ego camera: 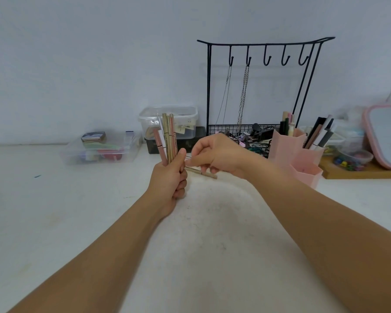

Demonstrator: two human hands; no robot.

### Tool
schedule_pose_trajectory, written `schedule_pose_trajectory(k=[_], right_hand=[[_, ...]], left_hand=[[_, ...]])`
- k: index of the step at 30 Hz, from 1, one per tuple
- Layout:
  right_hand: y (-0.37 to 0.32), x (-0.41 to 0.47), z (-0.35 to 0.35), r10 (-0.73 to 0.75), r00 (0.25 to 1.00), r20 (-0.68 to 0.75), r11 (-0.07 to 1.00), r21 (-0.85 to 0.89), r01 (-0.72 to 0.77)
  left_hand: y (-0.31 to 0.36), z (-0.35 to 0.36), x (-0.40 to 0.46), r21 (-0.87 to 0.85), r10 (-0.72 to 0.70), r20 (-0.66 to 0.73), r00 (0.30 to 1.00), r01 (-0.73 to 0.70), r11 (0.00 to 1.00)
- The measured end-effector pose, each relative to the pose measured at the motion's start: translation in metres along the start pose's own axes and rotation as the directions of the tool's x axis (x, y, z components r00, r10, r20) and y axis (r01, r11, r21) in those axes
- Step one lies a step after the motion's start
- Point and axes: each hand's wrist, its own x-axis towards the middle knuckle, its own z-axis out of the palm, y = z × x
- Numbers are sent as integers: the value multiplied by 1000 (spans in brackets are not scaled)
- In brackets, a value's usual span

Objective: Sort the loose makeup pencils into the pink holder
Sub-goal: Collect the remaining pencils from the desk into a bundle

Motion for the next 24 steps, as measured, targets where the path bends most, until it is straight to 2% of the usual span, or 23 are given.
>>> schedule_pose_trajectory(k=[3, 5, 9, 12, 15, 19, 22, 24], right_hand=[[14, 5, -25, -48, 978, -204, 968, -251, -5], [26, 8, -37, -82, 958, -274, 922, -386, -31], [48, 19, -38, 3, 982, -188, 841, -531, -104], [61, 23, -26, -17, 981, -191, 769, -629, -109], [63, 23, -23, -25, 975, -222, 776, -619, -121], [54, 21, -30, 136, 977, -162, 837, -509, -200], [47, 17, -33, 280, 954, -108, 834, -464, -298], [44, 16, -34, 325, 938, -124, 817, -462, -345]], left_hand=[[2, 1, -1, -8, -16, -28, 999, 16, 1000], [4, -1, 0, -11, -30, -64, 997, 29, 1000], [5, -3, 1, 0, -28, -94, 995, 28, 1000], [2, -2, 1, 9, -9, -103, 995, 10, 1000], [0, -2, 2, 39, 2, -108, 994, 2, 999], [-1, -2, 3, 50, 2, -94, 996, 3, 999], [0, -1, 2, 55, -14, -81, 997, 19, 998], [0, -1, 2, 54, -21, -65, 998, 24, 998]])
